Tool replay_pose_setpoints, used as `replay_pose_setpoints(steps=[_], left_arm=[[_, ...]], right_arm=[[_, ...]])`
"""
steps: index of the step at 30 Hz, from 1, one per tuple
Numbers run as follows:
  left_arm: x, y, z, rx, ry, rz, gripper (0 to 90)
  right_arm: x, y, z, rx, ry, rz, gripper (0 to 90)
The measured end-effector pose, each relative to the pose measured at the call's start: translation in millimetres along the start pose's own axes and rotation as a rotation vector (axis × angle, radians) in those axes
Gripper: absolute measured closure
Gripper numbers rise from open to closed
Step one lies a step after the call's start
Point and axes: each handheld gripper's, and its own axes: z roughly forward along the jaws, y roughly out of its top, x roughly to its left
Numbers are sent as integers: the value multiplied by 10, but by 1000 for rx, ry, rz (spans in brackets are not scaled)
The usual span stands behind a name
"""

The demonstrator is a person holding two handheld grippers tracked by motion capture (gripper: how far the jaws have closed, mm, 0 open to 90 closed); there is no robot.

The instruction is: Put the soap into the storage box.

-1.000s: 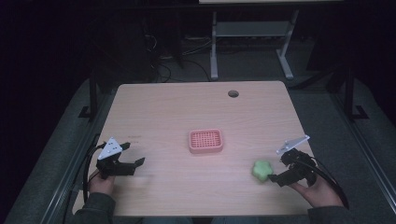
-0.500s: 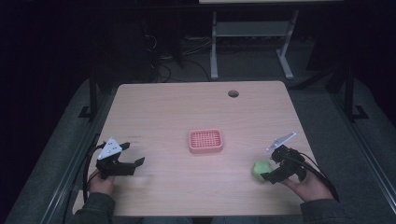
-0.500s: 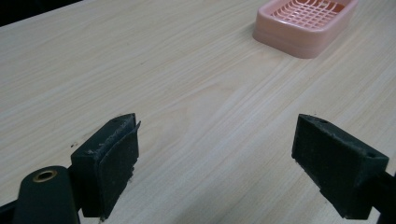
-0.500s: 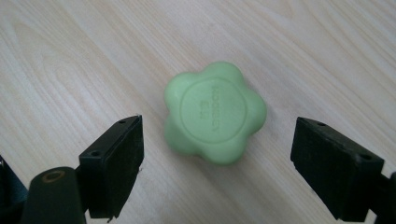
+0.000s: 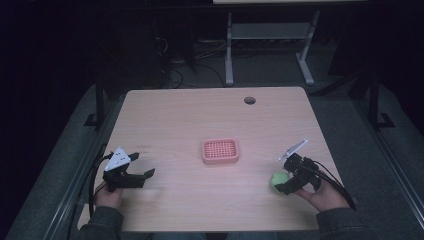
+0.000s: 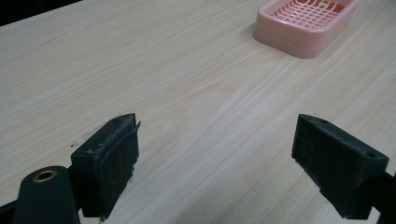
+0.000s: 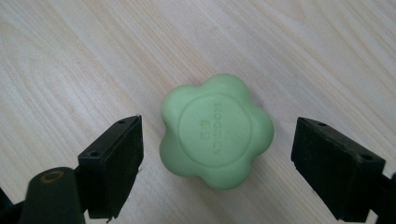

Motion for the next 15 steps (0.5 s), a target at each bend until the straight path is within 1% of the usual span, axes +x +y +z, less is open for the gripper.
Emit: replay_pose_setpoints(steps=[1, 5, 7, 15], left_arm=[[-1, 0, 0, -2, 0, -2, 144], [-7, 0, 1, -8, 0, -17, 144], [-7, -1, 2, -5, -1, -13, 144], [-6, 0, 1, -4, -1, -16, 144]], right_arm=[[2, 19, 34, 9, 4, -3, 164], [1, 40, 78, 27, 6, -11, 164], [-6, 50, 124, 34, 7, -10, 164], [-12, 75, 217, 62, 3, -11, 165]])
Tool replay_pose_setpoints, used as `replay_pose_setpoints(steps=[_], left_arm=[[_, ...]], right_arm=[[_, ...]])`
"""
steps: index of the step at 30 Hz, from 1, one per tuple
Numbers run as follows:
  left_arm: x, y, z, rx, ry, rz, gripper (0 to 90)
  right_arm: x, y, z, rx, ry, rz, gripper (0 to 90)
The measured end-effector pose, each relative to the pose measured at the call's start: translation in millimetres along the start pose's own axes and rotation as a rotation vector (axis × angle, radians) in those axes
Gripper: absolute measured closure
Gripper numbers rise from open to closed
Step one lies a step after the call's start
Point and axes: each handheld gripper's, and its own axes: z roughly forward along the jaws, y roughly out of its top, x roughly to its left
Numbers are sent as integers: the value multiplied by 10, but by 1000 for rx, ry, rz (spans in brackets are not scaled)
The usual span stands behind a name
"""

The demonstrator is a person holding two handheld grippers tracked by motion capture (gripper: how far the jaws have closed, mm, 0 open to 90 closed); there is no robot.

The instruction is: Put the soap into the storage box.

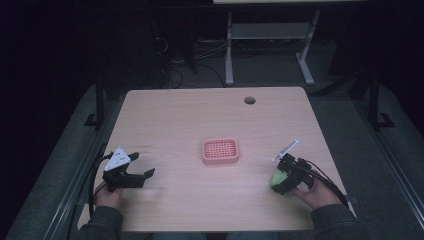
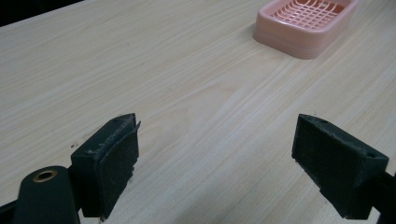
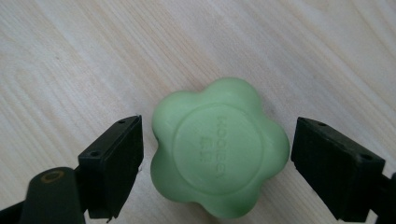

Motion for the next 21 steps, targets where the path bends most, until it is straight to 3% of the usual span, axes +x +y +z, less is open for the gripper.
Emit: replay_pose_setpoints(steps=[10, 21], left_arm=[[12, 2, -2, 9, -2, 18, 144], [8, -1, -4, 0, -1, 2, 144]], right_arm=[[-4, -14, 84, 27, -5, -1, 189], [11, 15, 88, 39, -5, -14, 248]])
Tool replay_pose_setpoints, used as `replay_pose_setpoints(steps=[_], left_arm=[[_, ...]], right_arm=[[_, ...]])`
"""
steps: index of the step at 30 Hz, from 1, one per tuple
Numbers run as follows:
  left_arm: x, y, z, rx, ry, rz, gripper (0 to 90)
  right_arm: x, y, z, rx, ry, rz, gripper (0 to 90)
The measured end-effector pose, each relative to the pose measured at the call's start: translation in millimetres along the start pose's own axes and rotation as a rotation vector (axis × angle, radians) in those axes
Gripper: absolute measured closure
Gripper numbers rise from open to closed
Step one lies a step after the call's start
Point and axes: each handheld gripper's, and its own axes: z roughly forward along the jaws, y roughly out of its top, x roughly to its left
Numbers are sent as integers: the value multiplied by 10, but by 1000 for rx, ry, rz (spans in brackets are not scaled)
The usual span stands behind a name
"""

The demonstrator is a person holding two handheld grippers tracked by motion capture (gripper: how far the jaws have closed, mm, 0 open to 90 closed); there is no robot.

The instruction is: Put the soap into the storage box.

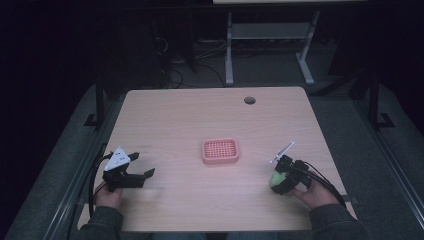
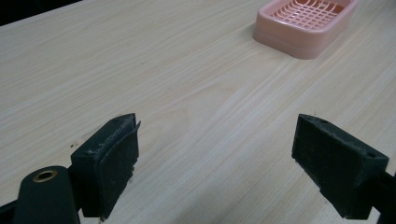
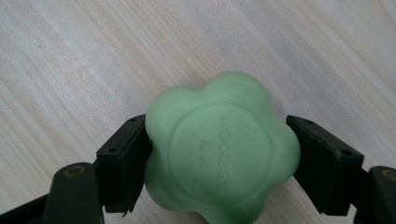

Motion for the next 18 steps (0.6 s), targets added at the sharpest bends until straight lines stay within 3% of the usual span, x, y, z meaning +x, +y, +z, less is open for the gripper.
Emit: replay_pose_setpoints(steps=[9, 18], left_arm=[[4, 4, -4, -1, 1, 0, 144], [3, 6, -8, -3, -6, 6, 144]], right_arm=[[18, 28, -14, 27, 4, -13, 256], [51, 169, -105, 3, 13, -36, 256]])
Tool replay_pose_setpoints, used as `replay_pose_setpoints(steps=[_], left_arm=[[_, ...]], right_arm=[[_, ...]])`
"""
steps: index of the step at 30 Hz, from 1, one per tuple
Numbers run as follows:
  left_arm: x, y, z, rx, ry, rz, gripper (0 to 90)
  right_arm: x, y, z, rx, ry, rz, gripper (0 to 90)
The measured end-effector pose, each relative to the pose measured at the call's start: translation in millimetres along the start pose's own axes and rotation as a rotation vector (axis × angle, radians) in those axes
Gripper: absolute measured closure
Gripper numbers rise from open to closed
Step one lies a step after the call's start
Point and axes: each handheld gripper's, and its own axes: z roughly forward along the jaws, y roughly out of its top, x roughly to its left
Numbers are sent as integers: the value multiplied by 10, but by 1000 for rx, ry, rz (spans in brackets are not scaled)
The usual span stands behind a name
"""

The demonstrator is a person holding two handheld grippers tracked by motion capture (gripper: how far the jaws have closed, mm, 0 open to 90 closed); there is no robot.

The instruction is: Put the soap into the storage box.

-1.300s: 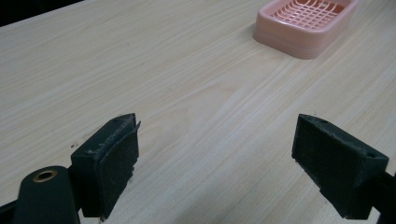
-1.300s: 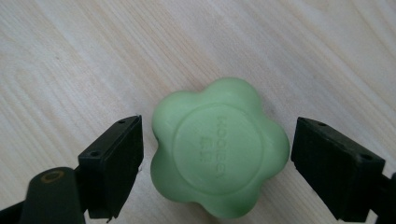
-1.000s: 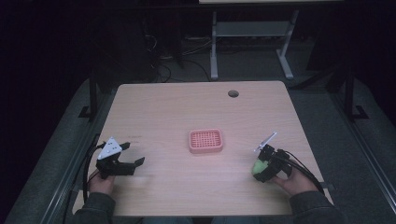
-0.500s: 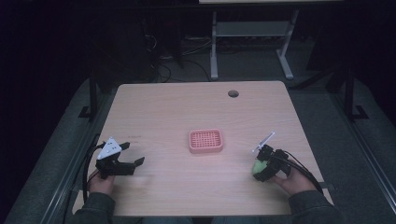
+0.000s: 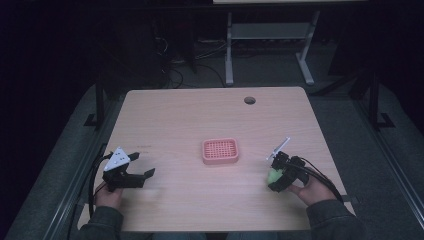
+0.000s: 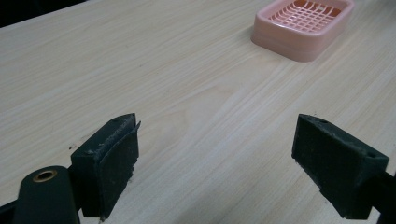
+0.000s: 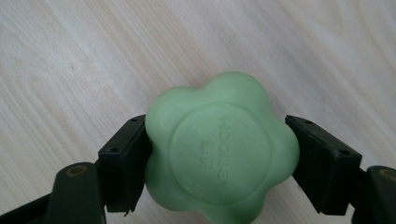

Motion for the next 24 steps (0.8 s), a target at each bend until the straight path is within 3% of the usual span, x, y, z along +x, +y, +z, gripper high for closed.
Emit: replay_pose_setpoints(steps=[24], left_arm=[[0, 2, 9, -7, -5, -10, 144]], right_arm=[[-80, 397, -73, -35, 39, -38, 256]])
